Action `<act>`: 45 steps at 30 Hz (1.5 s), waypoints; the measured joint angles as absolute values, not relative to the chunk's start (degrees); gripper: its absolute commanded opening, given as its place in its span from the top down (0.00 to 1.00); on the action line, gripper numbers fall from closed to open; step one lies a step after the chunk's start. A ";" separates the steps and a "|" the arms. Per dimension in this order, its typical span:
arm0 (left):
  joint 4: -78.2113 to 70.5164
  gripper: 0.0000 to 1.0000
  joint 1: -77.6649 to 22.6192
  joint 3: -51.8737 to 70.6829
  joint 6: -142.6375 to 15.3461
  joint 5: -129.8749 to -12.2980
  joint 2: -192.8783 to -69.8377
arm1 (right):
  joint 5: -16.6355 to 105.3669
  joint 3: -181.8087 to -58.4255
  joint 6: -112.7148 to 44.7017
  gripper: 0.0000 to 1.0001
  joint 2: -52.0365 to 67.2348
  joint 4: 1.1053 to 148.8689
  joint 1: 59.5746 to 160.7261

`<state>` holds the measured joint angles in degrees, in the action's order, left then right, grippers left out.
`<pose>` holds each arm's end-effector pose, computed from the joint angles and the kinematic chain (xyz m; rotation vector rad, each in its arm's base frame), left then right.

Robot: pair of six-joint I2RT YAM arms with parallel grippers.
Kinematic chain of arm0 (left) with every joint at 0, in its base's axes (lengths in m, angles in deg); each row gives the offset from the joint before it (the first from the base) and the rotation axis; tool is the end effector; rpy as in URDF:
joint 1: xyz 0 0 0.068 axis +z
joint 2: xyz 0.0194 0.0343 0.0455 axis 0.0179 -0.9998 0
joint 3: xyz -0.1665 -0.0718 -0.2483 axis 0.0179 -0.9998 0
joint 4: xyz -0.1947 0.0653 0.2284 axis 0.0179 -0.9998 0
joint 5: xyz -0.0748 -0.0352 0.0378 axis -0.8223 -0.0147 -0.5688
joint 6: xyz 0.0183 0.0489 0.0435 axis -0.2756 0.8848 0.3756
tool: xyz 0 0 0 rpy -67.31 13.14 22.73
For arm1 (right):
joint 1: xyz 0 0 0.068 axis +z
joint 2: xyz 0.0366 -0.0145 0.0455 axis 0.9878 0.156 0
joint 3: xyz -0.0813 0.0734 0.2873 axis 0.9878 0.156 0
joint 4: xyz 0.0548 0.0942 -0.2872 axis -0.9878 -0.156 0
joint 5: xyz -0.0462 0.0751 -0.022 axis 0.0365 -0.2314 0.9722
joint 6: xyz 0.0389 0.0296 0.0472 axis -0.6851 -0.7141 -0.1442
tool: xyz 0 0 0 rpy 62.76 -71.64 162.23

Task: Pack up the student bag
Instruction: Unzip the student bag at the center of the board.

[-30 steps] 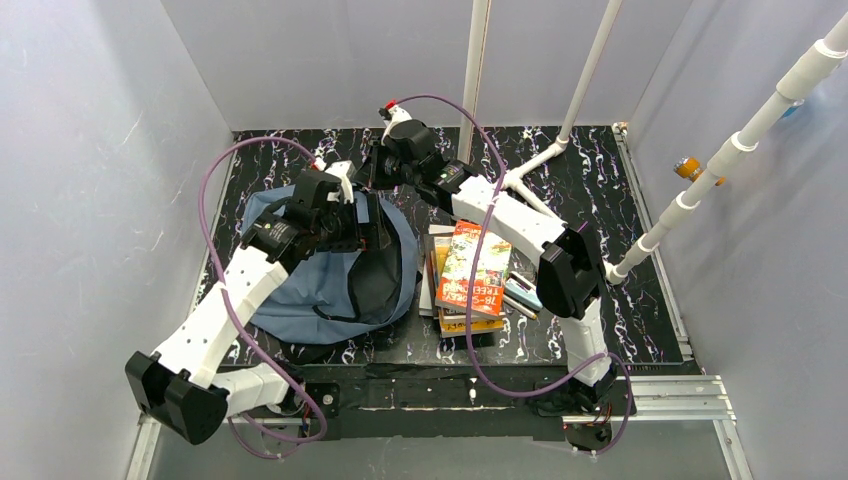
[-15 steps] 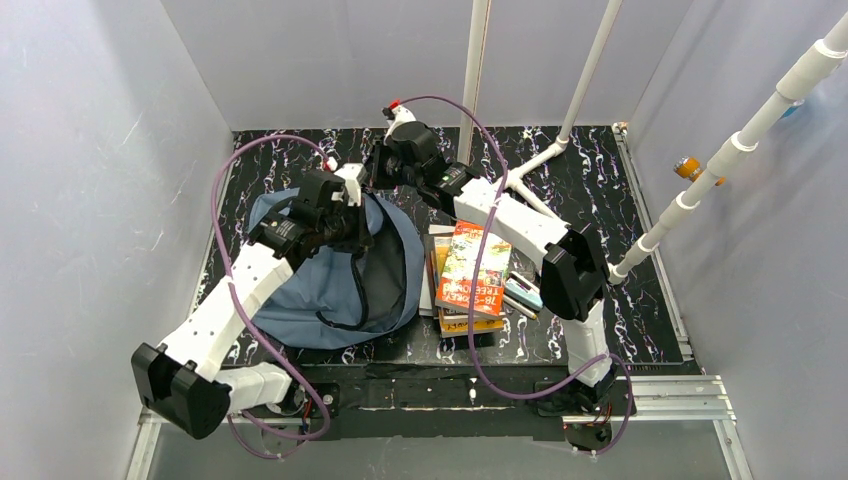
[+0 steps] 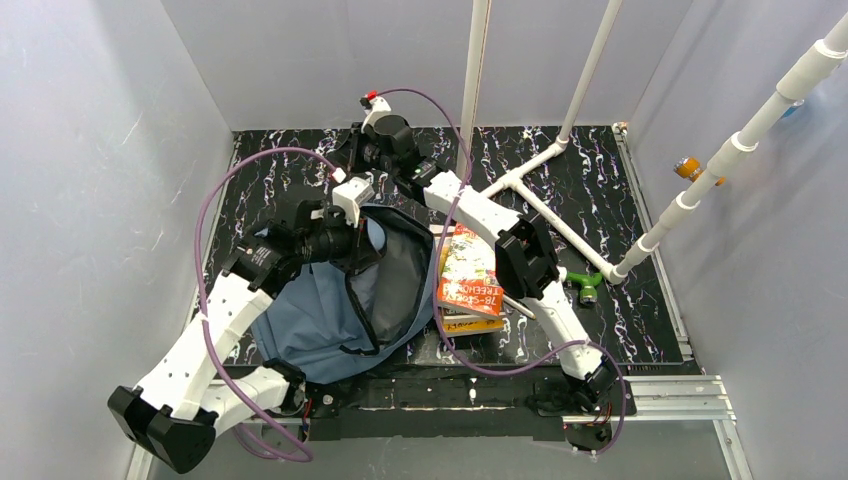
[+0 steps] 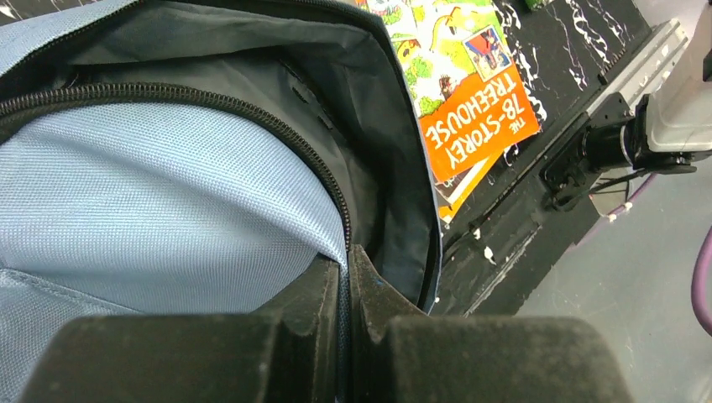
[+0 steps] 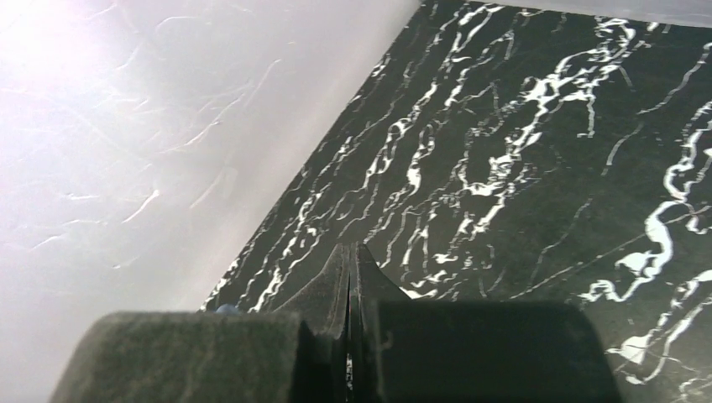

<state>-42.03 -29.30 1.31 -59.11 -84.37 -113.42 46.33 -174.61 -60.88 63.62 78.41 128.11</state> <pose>0.2124 -0.1369 0.3981 0.6229 2.0443 -0.7611 0.4495 0.4914 0.3322 -0.2879 1.7511 1.1353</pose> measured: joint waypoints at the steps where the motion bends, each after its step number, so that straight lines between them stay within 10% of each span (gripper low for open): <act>1: -42.38 1.00 -29.34 1.33 -59.11 -84.96 -113.77 | 46.42 -174.59 -60.86 0.99 64.16 78.78 127.74; 10: -45.02 1.00 -29.27 4.83 -61.13 -76.50 -115.81 | 48.19 -172.95 -58.90 0.99 64.67 80.40 126.96; 18: -49.02 1.00 -26.39 13.33 -60.36 -64.76 -121.95 | 49.96 -172.03 -54.28 0.31 62.33 71.97 126.32; 29: -43.88 1.00 -22.98 16.87 -47.55 -57.72 -129.36 | 53.88 -151.96 -46.22 0.02 38.68 54.24 125.86; 39: -41.17 1.00 -22.93 15.54 -43.09 -63.32 -129.18 | 53.59 -136.21 -43.42 0.06 28.49 51.00 125.23; 45: -41.11 1.00 -22.93 15.82 -44.65 -60.93 -129.51 | 55.36 -130.50 -43.38 0.75 30.17 51.62 126.13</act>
<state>-41.11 -22.93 15.82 -44.65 -60.93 -129.51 55.36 -130.50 -43.38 30.17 51.62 126.13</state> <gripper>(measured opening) 0.025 0.563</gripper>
